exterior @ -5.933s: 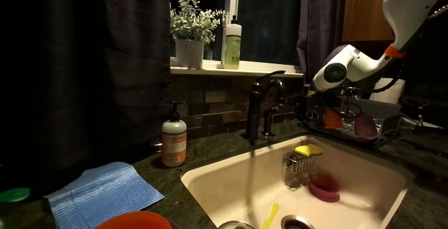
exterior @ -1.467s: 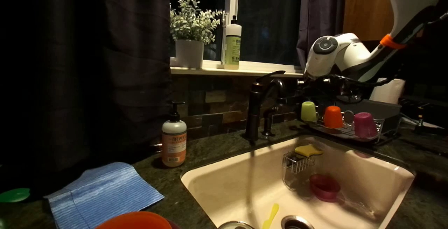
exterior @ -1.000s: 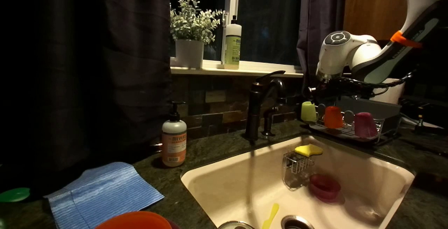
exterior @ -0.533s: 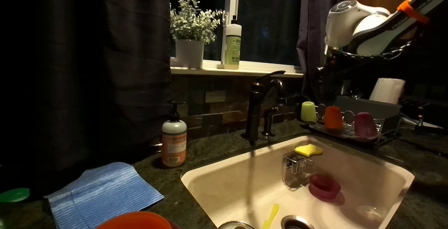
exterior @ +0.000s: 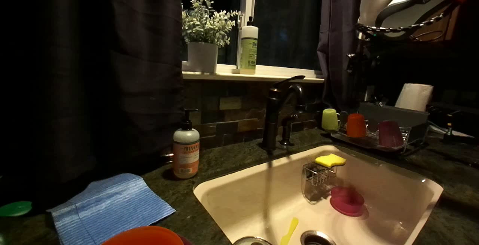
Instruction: Put the yellow cup inside the drying rack
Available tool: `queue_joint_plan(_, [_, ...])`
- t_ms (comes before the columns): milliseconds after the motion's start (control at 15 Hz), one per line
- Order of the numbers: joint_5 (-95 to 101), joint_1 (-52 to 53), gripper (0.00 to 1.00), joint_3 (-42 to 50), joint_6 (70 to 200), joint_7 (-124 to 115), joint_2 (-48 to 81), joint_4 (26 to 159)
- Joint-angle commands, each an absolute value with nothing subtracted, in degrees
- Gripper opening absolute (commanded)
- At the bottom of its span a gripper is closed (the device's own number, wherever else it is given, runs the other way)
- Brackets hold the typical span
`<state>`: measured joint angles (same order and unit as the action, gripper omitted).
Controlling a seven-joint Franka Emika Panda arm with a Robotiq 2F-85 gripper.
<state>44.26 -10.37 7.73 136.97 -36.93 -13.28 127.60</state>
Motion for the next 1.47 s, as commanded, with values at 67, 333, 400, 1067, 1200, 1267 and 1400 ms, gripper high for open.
queue_joint_plan(67, [40.91,-11.79,1.0,7.57,136.55,-34.81,-18.59,129.67])
queue_joint_plan(333, [41.02,-13.08,1.0,7.33,135.75,-32.86,-21.94,130.77])
queue_joint_plan(400, [40.81,-13.4,1.0,7.27,135.31,-32.58,-22.65,131.07])
queue_joint_plan(1067, [25.71,-16.77,1.0,6.26,137.01,-29.21,-25.36,132.79])
queue_joint_plan(1200, [25.38,-16.89,1.0,6.23,137.02,-29.17,-25.77,133.13])
queue_joint_plan(1267, [25.34,-16.89,1.0,6.21,137.02,-29.16,-25.84,133.27])
queue_joint_plan(1400, [25.32,-16.89,1.0,6.19,137.02,-29.16,-25.88,133.45])
